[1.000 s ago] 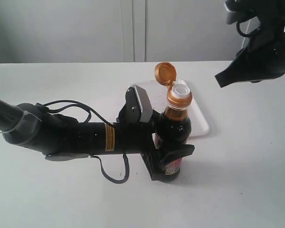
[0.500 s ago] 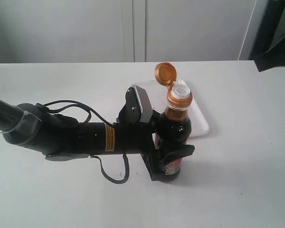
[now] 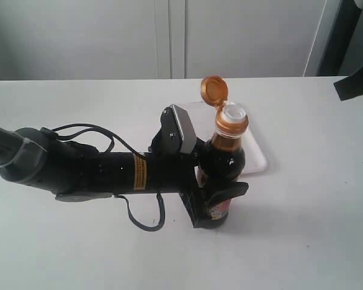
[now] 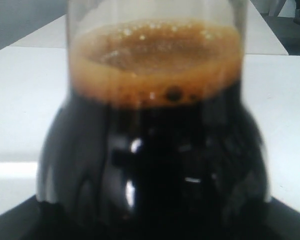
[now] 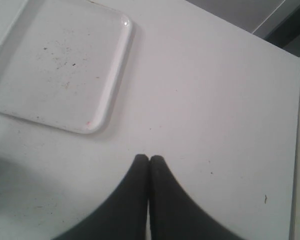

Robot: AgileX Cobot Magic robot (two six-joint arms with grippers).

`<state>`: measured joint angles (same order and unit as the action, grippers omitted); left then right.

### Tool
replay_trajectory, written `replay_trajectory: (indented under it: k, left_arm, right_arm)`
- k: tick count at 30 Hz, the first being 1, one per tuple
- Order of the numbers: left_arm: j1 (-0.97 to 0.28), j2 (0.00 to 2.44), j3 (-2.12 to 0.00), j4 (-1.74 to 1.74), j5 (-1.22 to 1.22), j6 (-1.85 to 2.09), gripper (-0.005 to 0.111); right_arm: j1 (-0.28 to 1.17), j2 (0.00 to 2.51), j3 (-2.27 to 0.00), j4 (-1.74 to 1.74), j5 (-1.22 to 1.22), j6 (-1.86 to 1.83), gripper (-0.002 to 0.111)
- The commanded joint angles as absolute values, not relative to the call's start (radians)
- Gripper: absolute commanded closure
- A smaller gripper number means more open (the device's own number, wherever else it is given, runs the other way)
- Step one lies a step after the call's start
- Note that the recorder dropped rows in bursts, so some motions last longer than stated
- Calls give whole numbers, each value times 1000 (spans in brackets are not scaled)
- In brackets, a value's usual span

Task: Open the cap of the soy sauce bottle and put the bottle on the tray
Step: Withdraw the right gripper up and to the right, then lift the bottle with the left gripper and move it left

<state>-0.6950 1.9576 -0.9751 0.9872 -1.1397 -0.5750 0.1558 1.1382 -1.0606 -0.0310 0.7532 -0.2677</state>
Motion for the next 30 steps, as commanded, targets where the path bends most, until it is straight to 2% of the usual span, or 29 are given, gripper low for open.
replay_trajectory:
  k: [1, 7, 22, 30]
  left_arm:
    - [-700, 1891, -979, 920, -1221, -579, 106]
    - [-686, 1837, -982, 816, -1221, -566, 106]
    - [-577, 1837, -1065, 812, -1221, -569, 106]
    - [-540, 1837, -1128, 811, -1144, -571, 107]
  right_arm:
    - [147, 1131, -1057, -41, 755, -259, 108]
    - [147, 1131, -1057, -39, 744, -259, 108]
    - [147, 1131, -1057, -39, 743, -259, 108]
    - [147, 1131, -1057, -37, 743, -259, 108]
